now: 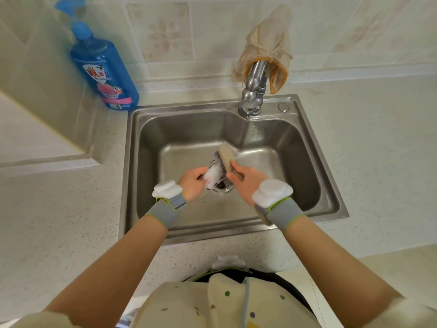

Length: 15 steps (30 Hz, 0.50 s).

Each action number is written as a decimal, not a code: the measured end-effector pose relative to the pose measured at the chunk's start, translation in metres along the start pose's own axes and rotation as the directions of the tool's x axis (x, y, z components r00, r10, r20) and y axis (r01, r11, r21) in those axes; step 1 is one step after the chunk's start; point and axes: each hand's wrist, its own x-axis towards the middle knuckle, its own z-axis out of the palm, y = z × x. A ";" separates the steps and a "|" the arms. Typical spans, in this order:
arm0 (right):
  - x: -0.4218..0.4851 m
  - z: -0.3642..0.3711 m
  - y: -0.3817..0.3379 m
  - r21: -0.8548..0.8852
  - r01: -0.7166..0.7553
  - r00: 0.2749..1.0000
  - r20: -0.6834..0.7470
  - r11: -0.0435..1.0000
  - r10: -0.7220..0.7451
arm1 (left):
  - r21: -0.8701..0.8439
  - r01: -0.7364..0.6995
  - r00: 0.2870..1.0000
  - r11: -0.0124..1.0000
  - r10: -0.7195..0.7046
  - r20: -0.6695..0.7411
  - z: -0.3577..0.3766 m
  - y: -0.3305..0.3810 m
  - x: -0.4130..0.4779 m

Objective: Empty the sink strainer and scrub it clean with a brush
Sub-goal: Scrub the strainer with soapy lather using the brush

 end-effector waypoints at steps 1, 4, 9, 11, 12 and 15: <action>0.005 -0.003 0.000 0.030 -0.025 1.000 -0.014 0.999 0.025 | 0.021 -0.001 1.000 1.000 0.001 -0.007 -0.001 0.001 0.000; -0.004 0.000 -0.006 -0.024 0.049 0.999 0.023 0.999 -0.048 | 0.033 0.004 0.999 0.999 -0.002 -0.054 -0.005 0.002 0.003; 0.008 -0.002 -0.003 0.005 -0.009 1.000 0.005 1.000 0.009 | 0.155 -0.008 0.997 0.988 0.020 -0.071 -0.010 0.009 0.000; 0.001 0.001 -0.002 -0.035 -0.004 1.000 0.031 0.999 0.005 | 0.213 -0.037 0.998 0.976 0.048 -0.048 -0.009 0.008 -0.002; -0.007 0.005 -0.001 -0.056 0.011 0.998 0.069 0.998 -0.007 | 0.226 -0.040 0.998 0.973 0.051 -0.042 -0.009 0.006 -0.003; -0.010 0.008 0.003 0.023 0.002 0.996 0.091 1.000 -0.004 | 0.233 -0.026 0.999 0.972 0.031 -0.019 -0.008 0.000 -0.006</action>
